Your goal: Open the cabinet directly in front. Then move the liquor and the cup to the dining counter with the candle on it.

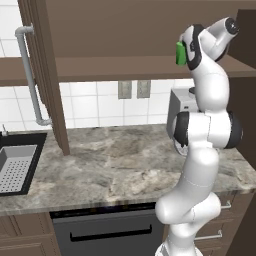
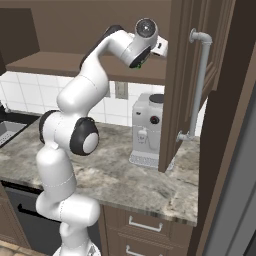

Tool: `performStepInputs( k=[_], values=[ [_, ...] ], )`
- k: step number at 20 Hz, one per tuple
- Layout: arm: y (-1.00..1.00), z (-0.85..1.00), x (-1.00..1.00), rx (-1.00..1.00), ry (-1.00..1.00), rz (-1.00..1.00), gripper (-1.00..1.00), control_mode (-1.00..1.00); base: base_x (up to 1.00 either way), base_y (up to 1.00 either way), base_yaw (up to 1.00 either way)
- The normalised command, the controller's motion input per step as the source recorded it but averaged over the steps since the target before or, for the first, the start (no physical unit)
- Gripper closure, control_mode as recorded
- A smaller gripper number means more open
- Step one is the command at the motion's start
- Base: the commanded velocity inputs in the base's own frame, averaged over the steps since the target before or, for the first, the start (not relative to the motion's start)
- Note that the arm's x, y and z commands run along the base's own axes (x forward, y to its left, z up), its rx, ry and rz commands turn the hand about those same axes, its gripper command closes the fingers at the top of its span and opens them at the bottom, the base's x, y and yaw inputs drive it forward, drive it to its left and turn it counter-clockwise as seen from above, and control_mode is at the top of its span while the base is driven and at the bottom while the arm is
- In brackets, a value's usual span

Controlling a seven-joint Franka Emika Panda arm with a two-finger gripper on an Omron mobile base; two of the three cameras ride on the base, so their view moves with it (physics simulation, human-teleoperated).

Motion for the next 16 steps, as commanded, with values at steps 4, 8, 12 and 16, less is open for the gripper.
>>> performStepInputs(
  k=[4,8,12,16],
  values=[
    [0.00,-0.32,0.00,-0.01,0.07,0.00,-1.00,-1.00,0.00,0.00,0.00],
    [0.00,-0.28,0.00,0.00,0.04,0.00,-1.00,-1.00,0.00,0.00,0.00],
    [0.00,-0.08,0.00,0.00,0.00,0.00,1.00,-1.00,0.00,0.00,0.00],
    [0.00,-0.01,0.00,0.00,-0.04,0.00,1.00,-1.00,0.00,0.00,0.00]
  ],
)
